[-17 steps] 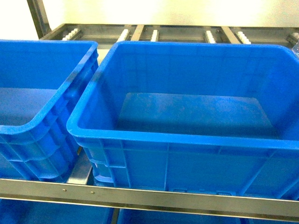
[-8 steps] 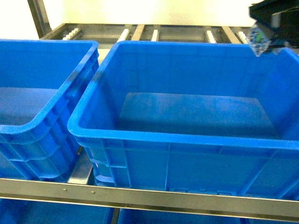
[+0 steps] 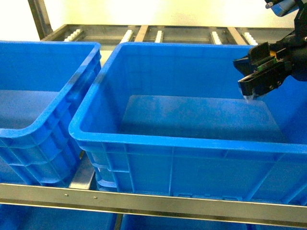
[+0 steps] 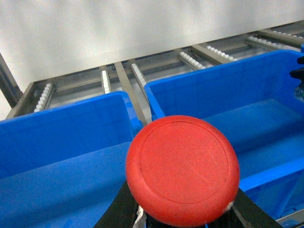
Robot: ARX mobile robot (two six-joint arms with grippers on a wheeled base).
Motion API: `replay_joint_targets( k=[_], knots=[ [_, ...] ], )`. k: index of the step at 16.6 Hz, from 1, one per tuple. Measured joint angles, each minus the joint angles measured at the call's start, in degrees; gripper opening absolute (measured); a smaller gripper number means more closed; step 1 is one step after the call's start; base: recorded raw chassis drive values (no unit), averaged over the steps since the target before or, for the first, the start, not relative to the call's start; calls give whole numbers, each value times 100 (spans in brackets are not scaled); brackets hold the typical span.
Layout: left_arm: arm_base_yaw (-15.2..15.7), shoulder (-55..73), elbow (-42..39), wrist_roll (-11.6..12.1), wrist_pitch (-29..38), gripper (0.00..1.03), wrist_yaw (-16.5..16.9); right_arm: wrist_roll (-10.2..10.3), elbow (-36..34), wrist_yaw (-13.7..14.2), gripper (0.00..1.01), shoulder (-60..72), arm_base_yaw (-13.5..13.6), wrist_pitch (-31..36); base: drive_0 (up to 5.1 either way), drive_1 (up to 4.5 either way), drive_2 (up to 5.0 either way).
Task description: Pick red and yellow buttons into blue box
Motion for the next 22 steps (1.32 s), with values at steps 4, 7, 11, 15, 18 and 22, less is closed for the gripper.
replay_joint_targets(
  k=[4, 7, 11, 15, 18, 22],
  knots=[
    [0, 2, 0, 0, -2, 24, -2, 0, 0, -2, 95, 0, 2, -15, 0, 0, 0],
    [0, 2, 0, 0, -2, 24, 0, 0, 0, -2, 98, 0, 2, -15, 0, 0, 0],
    [0, 2, 0, 0, -4, 24, 0, 0, 0, -2, 98, 0, 2, -17, 0, 0, 0],
    [-234, 299, 22, 2, 223, 24, -111, 0, 0, -2, 98, -2, 2, -17, 0, 0, 0],
    [-330, 612, 111, 2, 286, 24, -109, 0, 0, -2, 98, -2, 2, -17, 0, 0, 0],
    [-420, 1038, 240, 2, 531, 24, -155, 0, 0, -4, 98, -2, 2, -11, 0, 0, 0]
  ],
)
